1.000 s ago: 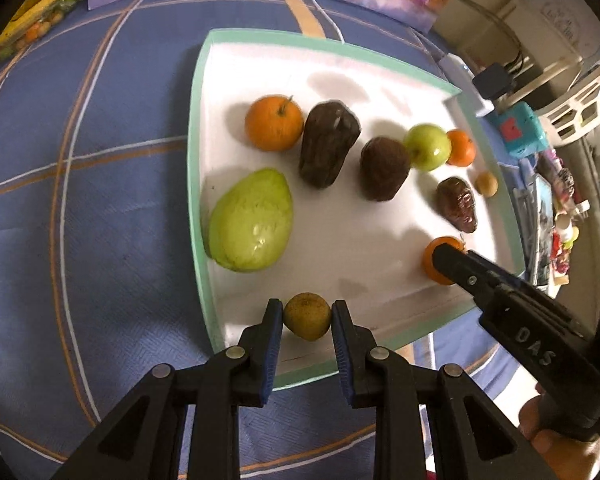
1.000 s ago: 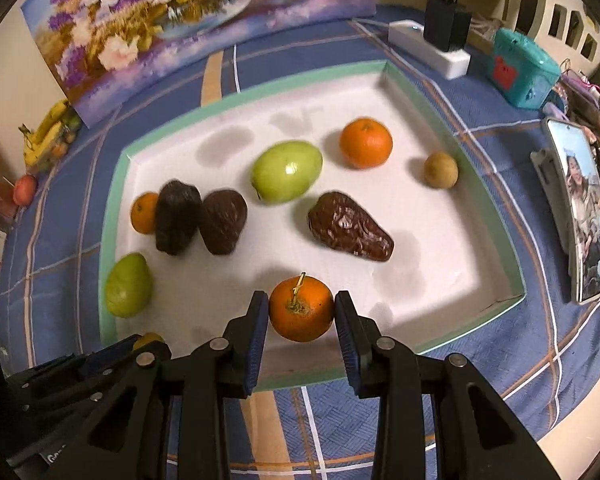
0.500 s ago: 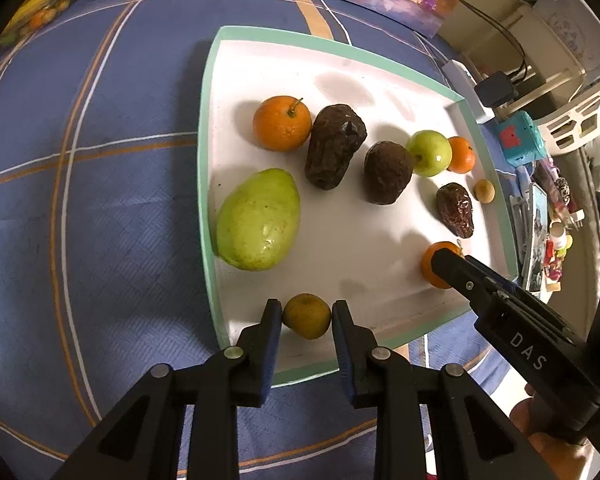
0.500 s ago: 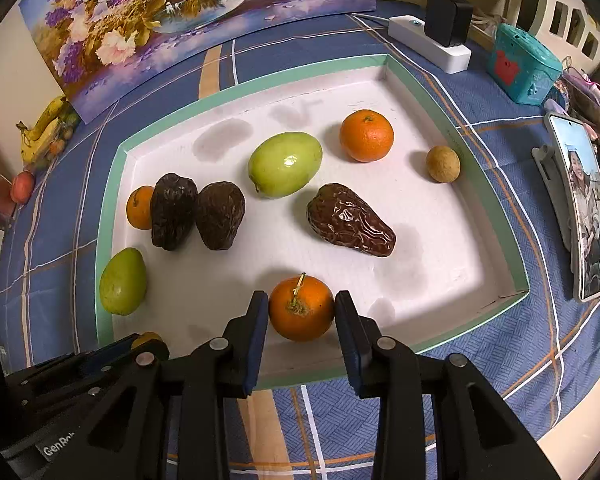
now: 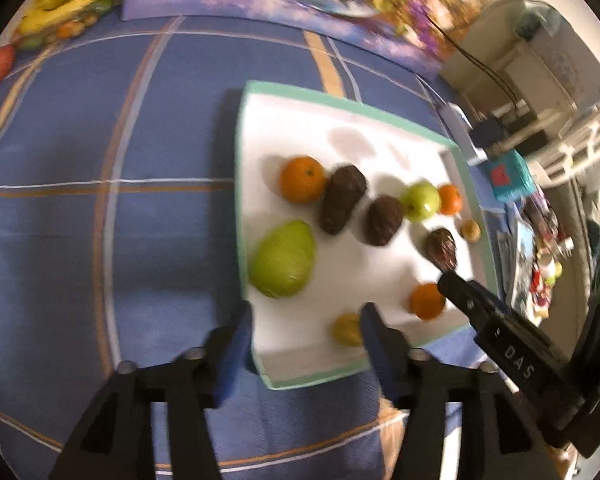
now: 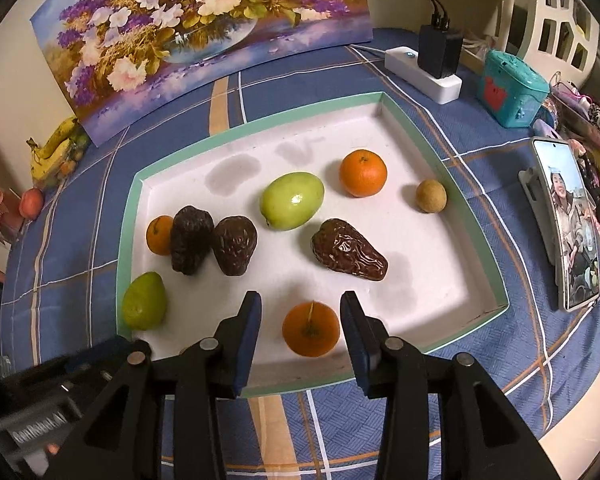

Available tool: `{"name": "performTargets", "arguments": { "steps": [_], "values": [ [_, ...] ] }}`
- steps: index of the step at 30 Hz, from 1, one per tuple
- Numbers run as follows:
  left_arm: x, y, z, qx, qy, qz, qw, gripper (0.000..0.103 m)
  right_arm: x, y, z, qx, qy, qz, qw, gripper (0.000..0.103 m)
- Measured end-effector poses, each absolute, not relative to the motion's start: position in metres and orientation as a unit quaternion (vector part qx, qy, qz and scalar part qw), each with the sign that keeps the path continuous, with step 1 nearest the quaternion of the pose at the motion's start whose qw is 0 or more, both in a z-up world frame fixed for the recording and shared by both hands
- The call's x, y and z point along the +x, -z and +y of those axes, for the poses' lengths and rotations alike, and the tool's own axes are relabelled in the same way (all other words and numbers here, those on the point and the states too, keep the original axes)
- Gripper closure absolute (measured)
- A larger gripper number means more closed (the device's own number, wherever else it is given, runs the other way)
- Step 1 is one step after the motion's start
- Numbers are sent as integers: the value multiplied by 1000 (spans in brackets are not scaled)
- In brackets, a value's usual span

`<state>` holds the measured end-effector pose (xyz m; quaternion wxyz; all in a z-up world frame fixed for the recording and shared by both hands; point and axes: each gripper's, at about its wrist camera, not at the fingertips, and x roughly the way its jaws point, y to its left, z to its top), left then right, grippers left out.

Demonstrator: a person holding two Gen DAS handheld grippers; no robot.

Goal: Organize fruits

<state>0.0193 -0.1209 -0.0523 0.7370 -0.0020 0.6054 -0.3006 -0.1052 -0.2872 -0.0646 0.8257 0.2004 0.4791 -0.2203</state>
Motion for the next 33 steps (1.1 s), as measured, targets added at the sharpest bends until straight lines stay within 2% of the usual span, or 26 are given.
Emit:
{"name": "performTargets", "arguments": {
  "steps": [1,2,3,4,5,7,9,11,16,33],
  "values": [
    [22,52,-117,-2,291,604,742,30,-105,65,-287,199,219,480,825,61],
    [25,51,-112,-2,279,603,748,24,-104,66,-286,198,218,482,825,54],
    [27,51,-109,-3,270,601,752,21,-103,67,-286,195,218,484,825,47],
    [30,52,-105,-3,262,599,756,17,-102,68,-285,193,219,486,824,34],
    [32,53,-102,-3,253,598,761,11,-102,70,-284,192,219,488,823,30],
    [35,54,-96,-4,240,593,769,1,-100,72,-281,190,215,491,823,30],
    [38,54,-88,-4,230,588,776,0,-99,73,-279,189,212,490,824,27],
    [39,56,-84,-5,222,585,780,0,-97,74,-276,185,208,491,826,14],
    [38,52,-69,5,204,567,798,0,-95,76,-266,171,204,489,831,11],
    [4,4,-18,68,145,488,858,0,-106,62,-224,148,186,466,852,11]
  ]
}}
